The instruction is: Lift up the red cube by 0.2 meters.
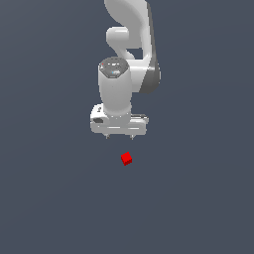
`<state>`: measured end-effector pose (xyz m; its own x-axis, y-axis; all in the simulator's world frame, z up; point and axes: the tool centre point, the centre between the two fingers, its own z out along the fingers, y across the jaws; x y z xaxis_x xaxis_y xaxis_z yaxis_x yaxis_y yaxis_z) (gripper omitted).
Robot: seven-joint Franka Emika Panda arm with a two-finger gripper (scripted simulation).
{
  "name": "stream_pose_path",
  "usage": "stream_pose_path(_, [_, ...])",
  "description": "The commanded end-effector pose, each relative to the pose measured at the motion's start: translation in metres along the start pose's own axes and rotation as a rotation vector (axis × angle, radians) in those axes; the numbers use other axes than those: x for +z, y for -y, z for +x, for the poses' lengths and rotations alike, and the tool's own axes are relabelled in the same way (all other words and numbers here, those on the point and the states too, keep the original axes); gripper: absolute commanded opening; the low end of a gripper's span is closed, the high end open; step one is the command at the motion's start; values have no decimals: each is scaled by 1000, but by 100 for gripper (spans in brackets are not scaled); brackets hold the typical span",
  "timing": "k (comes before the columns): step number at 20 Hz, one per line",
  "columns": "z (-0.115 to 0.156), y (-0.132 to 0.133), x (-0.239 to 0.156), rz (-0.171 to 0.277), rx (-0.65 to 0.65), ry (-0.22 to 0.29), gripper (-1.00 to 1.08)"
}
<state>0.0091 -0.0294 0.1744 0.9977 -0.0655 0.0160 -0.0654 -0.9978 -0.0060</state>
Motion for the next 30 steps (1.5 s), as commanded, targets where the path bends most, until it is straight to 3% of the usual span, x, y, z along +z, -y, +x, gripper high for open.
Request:
stream_pose_path(1, [0,0,0,0,0,0,100])
stream_pose_path(12, [5,4,27,1,-95,3,100])
stream_pose_path(30, [20,25,144,1,-500,16,100])
